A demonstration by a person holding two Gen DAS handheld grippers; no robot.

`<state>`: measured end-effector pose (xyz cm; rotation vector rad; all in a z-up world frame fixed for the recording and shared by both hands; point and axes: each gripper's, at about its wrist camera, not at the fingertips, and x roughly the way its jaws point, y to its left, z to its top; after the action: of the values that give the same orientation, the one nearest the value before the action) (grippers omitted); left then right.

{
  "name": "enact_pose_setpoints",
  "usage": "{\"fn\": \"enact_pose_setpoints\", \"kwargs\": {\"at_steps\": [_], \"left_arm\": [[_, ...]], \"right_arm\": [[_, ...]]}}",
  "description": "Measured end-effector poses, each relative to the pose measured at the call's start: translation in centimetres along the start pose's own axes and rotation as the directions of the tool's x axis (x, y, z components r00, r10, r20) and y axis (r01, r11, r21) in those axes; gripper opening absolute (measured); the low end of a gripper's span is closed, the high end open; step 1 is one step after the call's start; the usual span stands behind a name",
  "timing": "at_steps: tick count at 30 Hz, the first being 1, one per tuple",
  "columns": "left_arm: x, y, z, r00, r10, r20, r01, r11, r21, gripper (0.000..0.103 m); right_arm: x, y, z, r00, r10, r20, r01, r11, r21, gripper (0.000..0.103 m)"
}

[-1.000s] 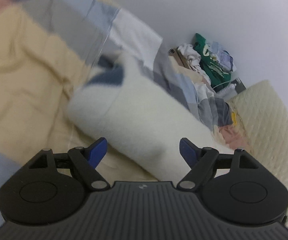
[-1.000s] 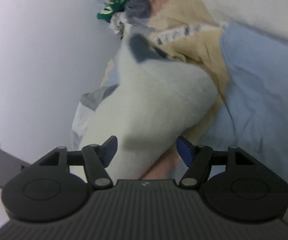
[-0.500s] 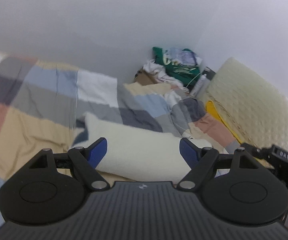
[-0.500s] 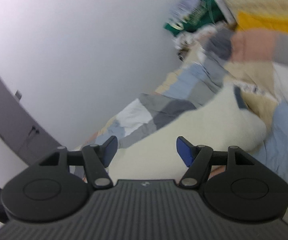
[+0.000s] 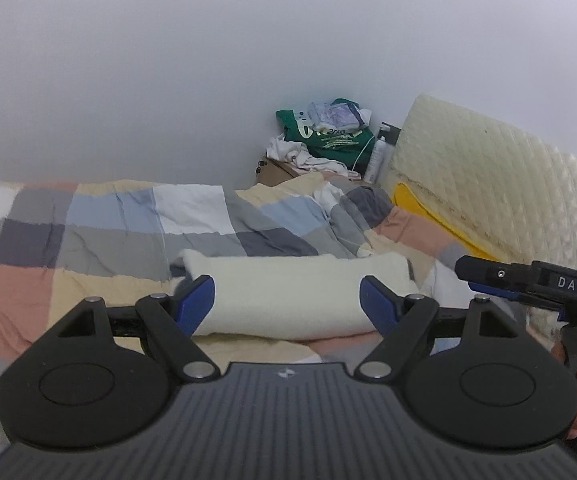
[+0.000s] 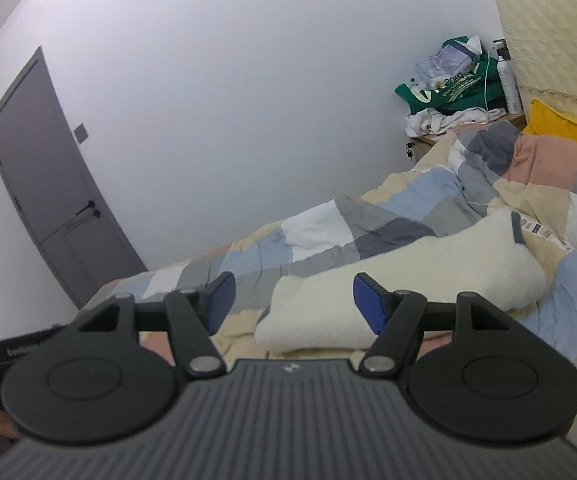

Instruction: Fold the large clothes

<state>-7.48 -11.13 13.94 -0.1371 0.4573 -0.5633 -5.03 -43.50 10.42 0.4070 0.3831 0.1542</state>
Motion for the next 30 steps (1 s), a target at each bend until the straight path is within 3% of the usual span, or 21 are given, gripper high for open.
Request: {"fn": "enact_pose_setpoints", "kwargs": {"at_steps": [7,13,30], "left_arm": [[-3.2,-0.1,-2.3,0.998,0.032,0.05,-0.034,0.998,0.043,0.083],[-4.6,1.4,-4.1,0.998,0.04,0.057,-0.039,0.999,-0.017,0.083],[-3.4,0.9,-5.8,0.998,0.058,0.03,-0.058,0.998,-0.006,0.084]], "right_arm": [[-1.3,1.3,-2.1,0.999,-0.046,-0.003,0.046,0.997,-0.057,0.069],[-2.1,1.2,-3.8,0.996,-0.085,-0.011,0.084,0.994,-0.068,0.069],[-2.2,2.3,-6.2,0.991,-0.125,-0.041,0.118,0.982,-0.148,0.069]]}}
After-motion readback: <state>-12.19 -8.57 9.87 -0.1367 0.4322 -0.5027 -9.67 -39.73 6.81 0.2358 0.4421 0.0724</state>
